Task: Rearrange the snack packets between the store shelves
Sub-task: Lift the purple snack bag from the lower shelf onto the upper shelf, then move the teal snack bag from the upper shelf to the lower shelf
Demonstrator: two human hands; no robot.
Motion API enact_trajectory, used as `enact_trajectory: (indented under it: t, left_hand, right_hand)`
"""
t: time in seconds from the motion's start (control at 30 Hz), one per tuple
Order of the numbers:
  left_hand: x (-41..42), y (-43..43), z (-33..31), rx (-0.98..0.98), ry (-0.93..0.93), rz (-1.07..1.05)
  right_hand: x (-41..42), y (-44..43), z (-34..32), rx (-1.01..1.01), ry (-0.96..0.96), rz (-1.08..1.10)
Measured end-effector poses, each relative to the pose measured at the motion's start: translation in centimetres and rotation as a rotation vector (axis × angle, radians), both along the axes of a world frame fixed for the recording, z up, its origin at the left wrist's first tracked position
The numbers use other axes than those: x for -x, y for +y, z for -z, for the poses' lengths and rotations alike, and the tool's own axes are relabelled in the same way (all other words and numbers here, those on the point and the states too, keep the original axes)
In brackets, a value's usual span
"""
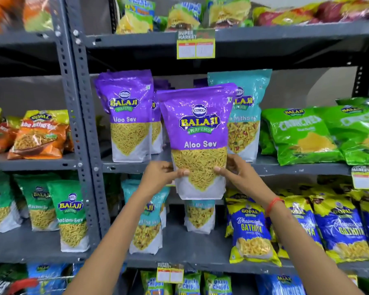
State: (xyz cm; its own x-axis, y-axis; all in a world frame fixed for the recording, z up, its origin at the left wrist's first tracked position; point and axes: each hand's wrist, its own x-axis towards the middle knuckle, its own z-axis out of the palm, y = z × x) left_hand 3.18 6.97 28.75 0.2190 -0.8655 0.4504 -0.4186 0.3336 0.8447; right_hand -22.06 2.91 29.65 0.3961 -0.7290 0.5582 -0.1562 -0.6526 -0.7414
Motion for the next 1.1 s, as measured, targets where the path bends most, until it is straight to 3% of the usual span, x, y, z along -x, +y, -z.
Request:
enact_trajectory:
  t: [0.3, 0.53, 0.67, 0.83, 0.93, 1.0, 1.1]
  left_hand:
    - [0.1, -2.8, -7.1, 0.076, 0.092, 0.003]
    - [-2.4, -8.0, -6.4, 0.015, 0.062, -0.032]
    - [-3.4, -9.8, -5.9, 0.038, 0.031, -0.039]
    - [-1.8, -9.6, -4.3, 0.121, -0.119, -0.255]
    - [2.7, -8.0, -3.0, 0.398, -0.406, -0.447]
    - [6.1, -7.7, -2.4, 0.571, -0.522, -0.364]
    - [9.9, -9.7, -1.6, 0.599, -0.550, -0.175]
  right_hand:
    - [-3.2, -6.0, -6.4, 0.026, 0.022, 0.035]
    - [-7.1, -12.4, -4.6, -0.042, -0.018, 0.117]
    - [-9.1, -9.3, -5.3, 0.005, -0.017, 0.266]
    - [-9.5, -7.8, -3.6, 0.199, -0.145, 0.399]
    - [-8.6, -6.7, -2.9, 0.382, -0.305, 0.515]
    - [-7.7, -6.6, -2.9, 0.473, -0.375, 0.597]
    - [-5.8, -7.4, -2.8, 0.480, -0.420, 0.670]
